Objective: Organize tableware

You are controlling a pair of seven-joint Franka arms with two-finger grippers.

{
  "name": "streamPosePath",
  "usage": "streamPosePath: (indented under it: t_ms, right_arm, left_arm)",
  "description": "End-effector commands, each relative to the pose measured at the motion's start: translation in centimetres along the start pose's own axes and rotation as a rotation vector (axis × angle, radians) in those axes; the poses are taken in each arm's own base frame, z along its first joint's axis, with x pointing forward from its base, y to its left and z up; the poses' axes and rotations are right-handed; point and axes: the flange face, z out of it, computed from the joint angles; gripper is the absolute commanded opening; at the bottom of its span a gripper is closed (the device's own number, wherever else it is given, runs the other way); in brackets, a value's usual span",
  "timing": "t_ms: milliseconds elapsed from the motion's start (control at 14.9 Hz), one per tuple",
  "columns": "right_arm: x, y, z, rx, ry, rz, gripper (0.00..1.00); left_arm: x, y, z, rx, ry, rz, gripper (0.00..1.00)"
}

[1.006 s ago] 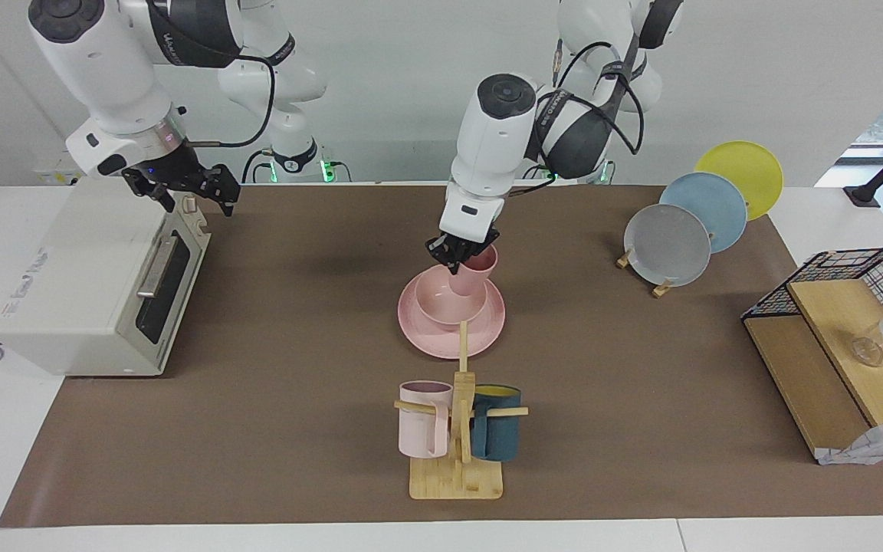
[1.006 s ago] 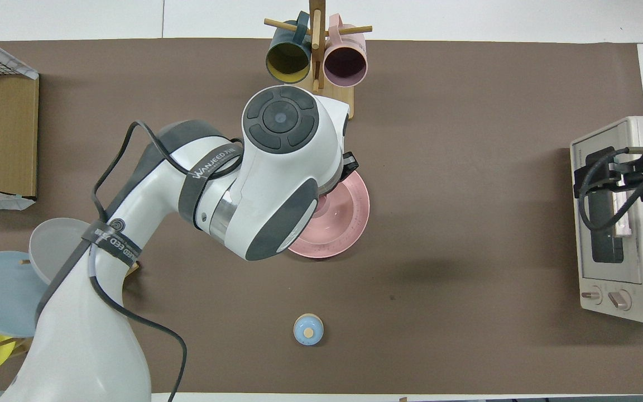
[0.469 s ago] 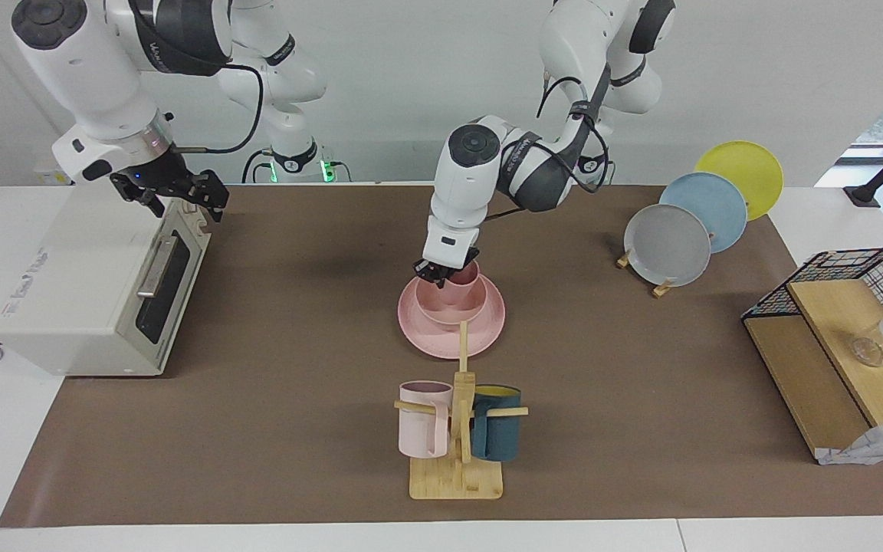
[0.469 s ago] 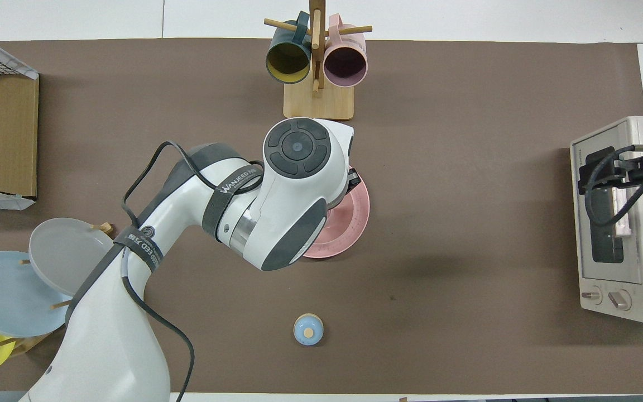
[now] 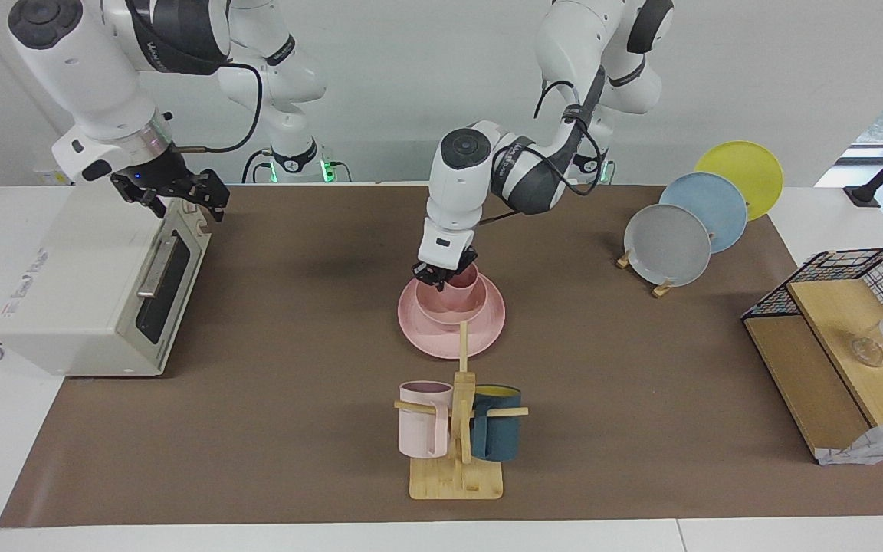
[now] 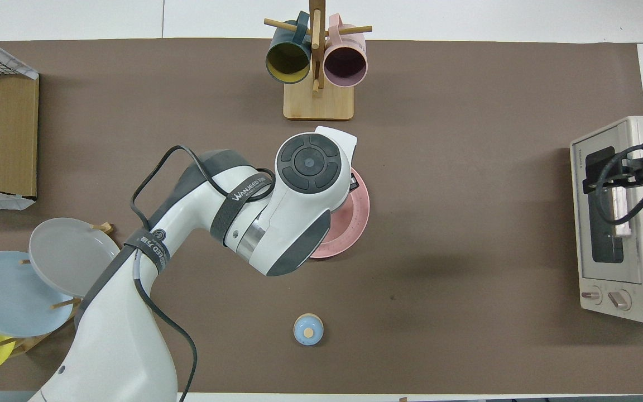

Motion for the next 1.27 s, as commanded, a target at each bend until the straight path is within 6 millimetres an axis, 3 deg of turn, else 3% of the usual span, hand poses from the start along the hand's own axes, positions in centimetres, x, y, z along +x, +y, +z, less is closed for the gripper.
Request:
streamPosePath:
  t_ms: [0,536,670,737,1006,1207]
  right_arm:
    - [-0.3,1.1,-0.6,0.03,0.008,-0.022,1.0]
    - [-1.1,1.0,-2.0,0.039,0.036,-0.021,1.0]
    - [-0.9,1.1,-2.0,0.039,0.044,-0.016,1.0]
    - [-1.0,1.2,-2.0,0.039,0.041,-0.014,1.0]
    - [-0.9,0.9,-2.1,0.037,0.05,-0.02,1.0]
    - [-0.9,0.7,-2.2,0.037,0.053,-0.031,1.0]
  left_arm:
    - [-0.3,-0.4,0.4,-0.003,0.035,0.0,0.0]
    - [-1.0,0.2,1.4,-0.007,0.055,0.027,0.01]
    - [-1.0,0.2,1.4,-0.007,0.055,0.027,0.91]
    - [-1.0,0.2,1.4,-0.003,0.053,0.027,1.0]
    - [-0.9,-0.1,0.3,0.014,0.049,0.03,1.0]
    - [-0.4,-1.4,-4.0,0.024,0.058,0.035,1.0]
